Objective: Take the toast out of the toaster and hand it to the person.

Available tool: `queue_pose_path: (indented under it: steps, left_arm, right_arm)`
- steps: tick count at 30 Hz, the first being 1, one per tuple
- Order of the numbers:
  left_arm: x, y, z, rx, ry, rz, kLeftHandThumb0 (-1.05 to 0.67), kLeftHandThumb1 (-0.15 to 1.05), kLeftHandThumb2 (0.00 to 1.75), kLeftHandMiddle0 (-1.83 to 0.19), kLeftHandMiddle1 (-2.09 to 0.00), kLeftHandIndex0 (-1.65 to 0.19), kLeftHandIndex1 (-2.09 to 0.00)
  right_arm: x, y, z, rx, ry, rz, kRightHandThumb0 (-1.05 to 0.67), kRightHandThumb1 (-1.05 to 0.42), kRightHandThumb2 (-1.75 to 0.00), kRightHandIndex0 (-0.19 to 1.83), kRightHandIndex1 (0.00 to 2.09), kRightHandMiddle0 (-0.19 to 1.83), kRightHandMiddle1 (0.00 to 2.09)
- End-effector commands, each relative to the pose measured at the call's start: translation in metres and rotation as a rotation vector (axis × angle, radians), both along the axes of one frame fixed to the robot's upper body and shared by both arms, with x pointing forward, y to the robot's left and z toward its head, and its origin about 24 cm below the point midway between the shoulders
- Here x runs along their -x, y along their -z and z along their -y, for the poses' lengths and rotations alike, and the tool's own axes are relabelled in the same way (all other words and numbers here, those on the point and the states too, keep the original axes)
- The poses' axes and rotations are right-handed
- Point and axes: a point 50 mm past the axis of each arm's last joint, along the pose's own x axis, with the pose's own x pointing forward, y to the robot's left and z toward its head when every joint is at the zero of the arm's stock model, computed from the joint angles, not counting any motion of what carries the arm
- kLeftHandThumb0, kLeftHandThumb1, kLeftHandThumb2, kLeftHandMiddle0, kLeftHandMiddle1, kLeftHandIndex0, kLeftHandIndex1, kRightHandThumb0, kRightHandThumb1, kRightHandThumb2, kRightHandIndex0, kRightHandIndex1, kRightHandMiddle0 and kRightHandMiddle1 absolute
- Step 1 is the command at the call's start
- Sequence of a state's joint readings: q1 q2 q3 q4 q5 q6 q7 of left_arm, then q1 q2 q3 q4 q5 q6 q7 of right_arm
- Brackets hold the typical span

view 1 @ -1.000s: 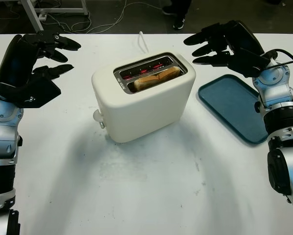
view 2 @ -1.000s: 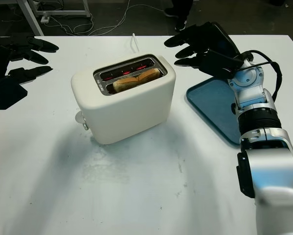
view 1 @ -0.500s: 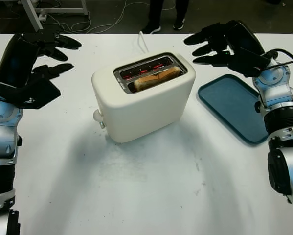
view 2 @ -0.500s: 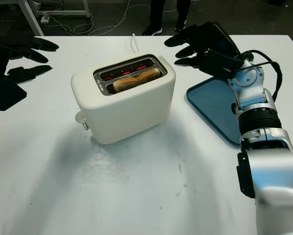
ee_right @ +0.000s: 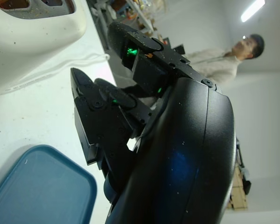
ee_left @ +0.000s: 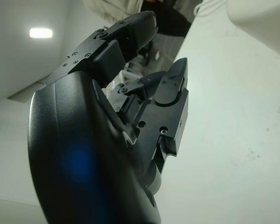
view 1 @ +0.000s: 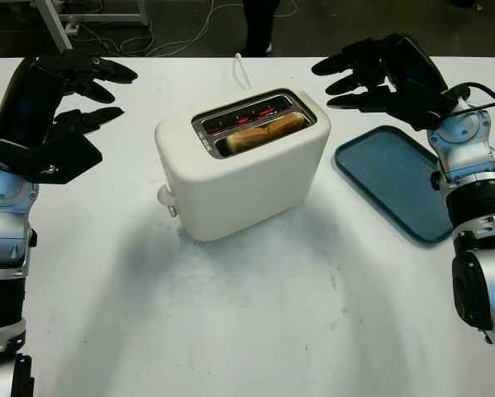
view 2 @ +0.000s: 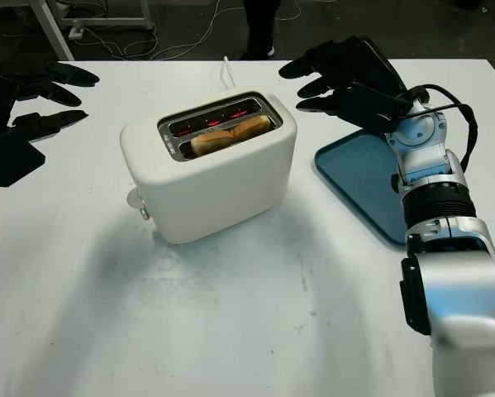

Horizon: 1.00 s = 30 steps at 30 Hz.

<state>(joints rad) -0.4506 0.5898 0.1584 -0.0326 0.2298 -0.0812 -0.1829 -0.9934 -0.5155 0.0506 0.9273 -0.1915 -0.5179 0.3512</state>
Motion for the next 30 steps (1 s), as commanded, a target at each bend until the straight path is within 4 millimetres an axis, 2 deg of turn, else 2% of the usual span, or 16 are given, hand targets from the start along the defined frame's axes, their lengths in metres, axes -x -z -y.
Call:
queue_pose_path:
  steps: [1, 21, 30]
  left_arm:
    - [0.0012, 0.0029, -0.0018, 0.009, -0.001, -0.007, 0.03, 0.82, 0.01, -0.76, -0.83, -0.81, -0.43]
    - [0.0029, 0.0035, -0.0028, 0.017, 0.001, -0.012, 0.06, 0.81, 0.0, -0.76, -0.85, -0.82, -0.43]
    - [0.0022, 0.0047, -0.0018, 0.016, 0.005, -0.017, 0.04, 0.82, 0.01, -0.75, -0.86, -0.83, -0.43]
  right_arm:
    - [0.0017, 0.0001, 0.0042, -0.009, 0.012, 0.008, 0.08, -0.74, 0.0, 1.14, 0.03, 1.02, 0.0]
    - [0.0016, 0.0017, 0.0054, -0.003, 0.025, 0.003, 0.02, -0.74, 0.0, 1.14, 0.02, 1.02, 0.0]
    - [0.0023, 0.002, 0.0055, -0.016, 0.03, -0.001, 0.06, -0.75, 0.0, 1.12, 0.01, 1.0, 0.0]
